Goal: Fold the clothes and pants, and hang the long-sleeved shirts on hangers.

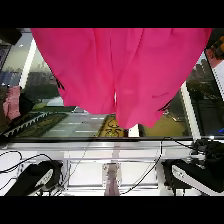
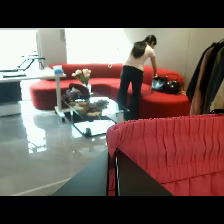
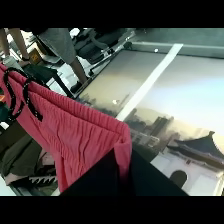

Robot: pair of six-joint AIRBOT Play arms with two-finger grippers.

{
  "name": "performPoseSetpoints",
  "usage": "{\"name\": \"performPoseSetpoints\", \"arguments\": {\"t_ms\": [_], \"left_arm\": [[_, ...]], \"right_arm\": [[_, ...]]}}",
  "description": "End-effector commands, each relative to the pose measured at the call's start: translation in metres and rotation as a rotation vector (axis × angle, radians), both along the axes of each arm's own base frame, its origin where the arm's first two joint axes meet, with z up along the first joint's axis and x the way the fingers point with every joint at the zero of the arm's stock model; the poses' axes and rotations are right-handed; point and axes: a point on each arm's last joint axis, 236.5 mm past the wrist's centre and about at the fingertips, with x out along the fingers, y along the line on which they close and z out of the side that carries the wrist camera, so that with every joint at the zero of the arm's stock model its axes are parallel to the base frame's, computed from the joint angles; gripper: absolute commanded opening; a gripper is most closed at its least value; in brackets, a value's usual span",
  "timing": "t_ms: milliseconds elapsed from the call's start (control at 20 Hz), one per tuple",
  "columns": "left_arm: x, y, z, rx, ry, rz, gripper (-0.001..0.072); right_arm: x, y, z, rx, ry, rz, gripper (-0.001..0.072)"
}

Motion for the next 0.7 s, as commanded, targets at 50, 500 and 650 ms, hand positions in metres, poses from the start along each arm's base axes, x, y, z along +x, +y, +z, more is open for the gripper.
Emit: {"name": "performPoseSetpoints", "arguments": {"t_ms": [50,500,650], "left_arm": [[0.041,-0.016,-0.049,0.04,0.146,-0.03,0.0007],[0.197,-0.035,-0.246,0.086,0.507,0.032,0.0007],[0.227,-0.034,-0.282,0.066,0.52,0.084,0.0008]], "right_arm": [[0.032,-0.017,-0.042,-0.039,0.12,-0.079,0.0014],[0.175,-0.048,-0.201,-0.112,0.413,-0.198,0.0015],[0.225,-0.054,-0.257,-0.079,0.46,-0.245,0.0014]]}}
